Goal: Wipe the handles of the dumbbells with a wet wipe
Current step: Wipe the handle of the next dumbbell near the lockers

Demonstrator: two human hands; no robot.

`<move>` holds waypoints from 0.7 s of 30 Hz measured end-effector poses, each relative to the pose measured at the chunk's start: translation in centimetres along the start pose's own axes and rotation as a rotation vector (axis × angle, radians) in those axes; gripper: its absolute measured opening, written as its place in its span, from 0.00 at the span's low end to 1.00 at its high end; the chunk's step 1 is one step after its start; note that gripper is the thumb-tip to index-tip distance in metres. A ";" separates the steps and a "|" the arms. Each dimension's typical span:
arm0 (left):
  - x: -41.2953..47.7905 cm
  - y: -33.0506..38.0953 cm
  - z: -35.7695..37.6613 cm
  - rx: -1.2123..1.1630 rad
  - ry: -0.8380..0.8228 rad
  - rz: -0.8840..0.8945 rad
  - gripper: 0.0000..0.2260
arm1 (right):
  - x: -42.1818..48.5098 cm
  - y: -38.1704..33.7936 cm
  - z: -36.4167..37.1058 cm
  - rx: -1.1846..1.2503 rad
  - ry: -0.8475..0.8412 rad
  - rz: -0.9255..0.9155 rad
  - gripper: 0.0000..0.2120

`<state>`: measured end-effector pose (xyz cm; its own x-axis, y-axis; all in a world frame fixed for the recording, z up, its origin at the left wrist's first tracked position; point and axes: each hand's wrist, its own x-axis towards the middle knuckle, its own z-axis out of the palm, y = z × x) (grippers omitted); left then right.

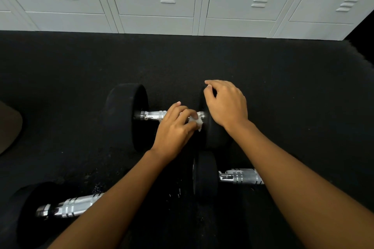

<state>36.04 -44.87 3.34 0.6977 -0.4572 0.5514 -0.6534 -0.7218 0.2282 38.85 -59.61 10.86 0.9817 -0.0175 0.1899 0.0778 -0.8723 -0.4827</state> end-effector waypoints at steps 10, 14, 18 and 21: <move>0.9 0.2 -0.9 -0.090 -0.078 -0.144 0.05 | 0.0 0.0 0.0 0.005 -0.001 0.003 0.16; 1.9 1.2 -1.0 -0.191 -0.135 -0.258 0.08 | 0.2 -0.1 0.0 0.009 -0.008 0.011 0.16; 1.3 1.6 -1.1 -0.197 -0.132 -0.214 0.07 | 0.1 0.0 0.0 0.007 0.001 0.008 0.16; 2.9 0.9 -1.3 -0.331 -0.285 -0.389 0.04 | 0.0 0.0 0.1 0.008 -0.002 0.008 0.16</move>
<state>37.09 -46.22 6.21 0.9262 -0.3460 0.1496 -0.3584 -0.6852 0.6341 38.90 -59.54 10.75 0.9825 -0.0234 0.1846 0.0716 -0.8681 -0.4912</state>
